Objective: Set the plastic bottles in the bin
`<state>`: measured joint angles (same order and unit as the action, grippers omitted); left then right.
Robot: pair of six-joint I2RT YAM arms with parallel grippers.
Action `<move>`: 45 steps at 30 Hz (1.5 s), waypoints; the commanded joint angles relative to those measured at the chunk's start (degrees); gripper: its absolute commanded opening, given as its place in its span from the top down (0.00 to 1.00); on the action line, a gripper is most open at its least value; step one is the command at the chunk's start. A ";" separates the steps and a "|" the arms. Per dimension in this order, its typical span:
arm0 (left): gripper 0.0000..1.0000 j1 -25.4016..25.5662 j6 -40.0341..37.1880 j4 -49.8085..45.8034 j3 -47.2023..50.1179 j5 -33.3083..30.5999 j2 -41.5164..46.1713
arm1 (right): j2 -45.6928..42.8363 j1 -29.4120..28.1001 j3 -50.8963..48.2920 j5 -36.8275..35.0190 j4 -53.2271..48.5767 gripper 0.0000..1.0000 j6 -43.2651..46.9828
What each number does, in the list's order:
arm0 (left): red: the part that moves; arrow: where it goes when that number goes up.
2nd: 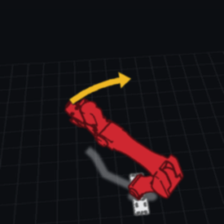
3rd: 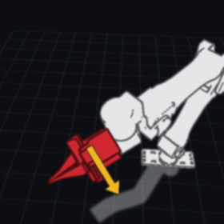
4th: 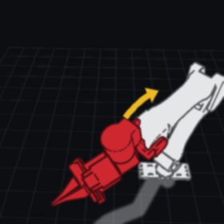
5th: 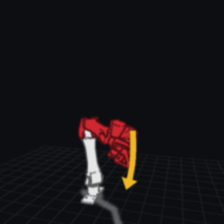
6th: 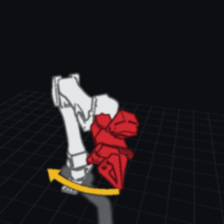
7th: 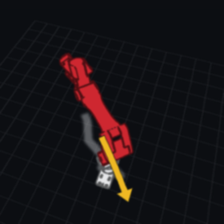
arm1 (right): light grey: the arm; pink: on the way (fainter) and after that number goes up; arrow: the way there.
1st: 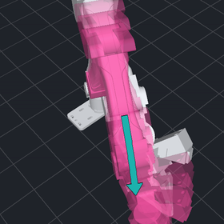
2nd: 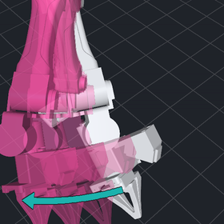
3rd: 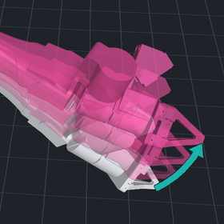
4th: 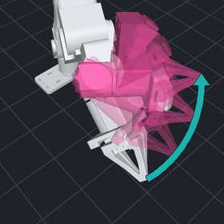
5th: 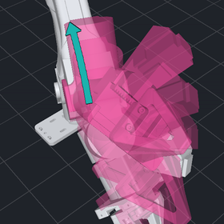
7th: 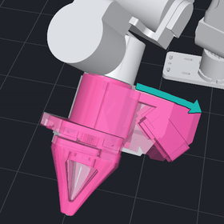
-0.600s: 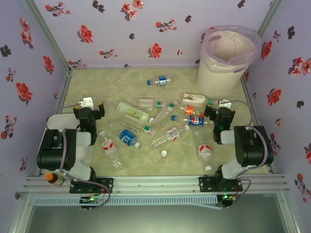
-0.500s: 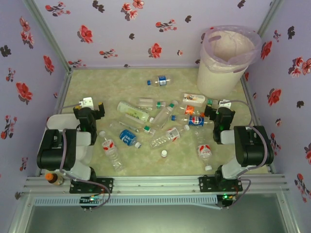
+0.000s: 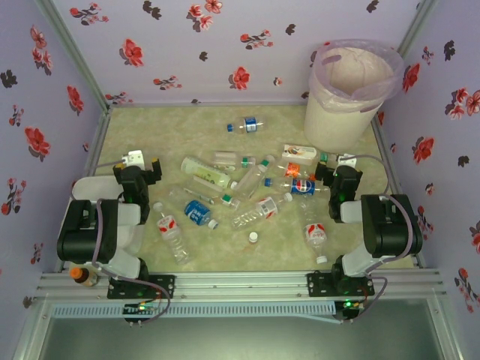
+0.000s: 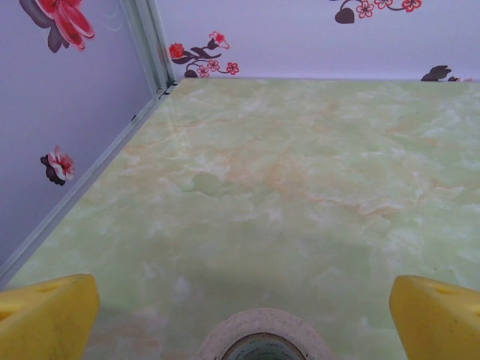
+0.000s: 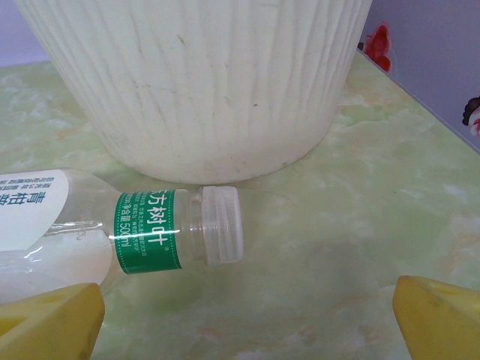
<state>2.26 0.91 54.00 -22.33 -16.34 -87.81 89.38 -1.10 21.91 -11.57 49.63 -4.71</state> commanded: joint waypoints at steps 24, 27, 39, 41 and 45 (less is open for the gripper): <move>0.00 -0.71 15.30 -48.34 -15.52 2.32 24.93 | -21.09 1.90 9.99 8.71 -34.81 0.01 -3.02; 0.00 3.40 23.64 -69.76 -24.12 1.93 28.05 | -27.57 0.44 15.30 0.64 -53.43 0.01 -8.44; 0.00 22.77 53.63 -110.94 -30.70 8.77 33.70 | -29.63 -2.26 29.12 8.74 -85.96 0.01 -17.65; 0.00 25.93 58.71 -114.94 -30.21 9.73 35.44 | -25.96 -3.29 33.22 9.73 -88.15 0.01 -19.02; 0.00 33.48 68.93 -118.04 -27.75 14.65 37.40 | -18.94 -6.01 41.43 9.09 -92.38 0.01 -19.09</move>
<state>31.97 57.84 -55.83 -51.57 -6.22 -51.46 67.70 -5.50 58.02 -3.79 -37.23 -21.78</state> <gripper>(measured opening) 0.997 0.995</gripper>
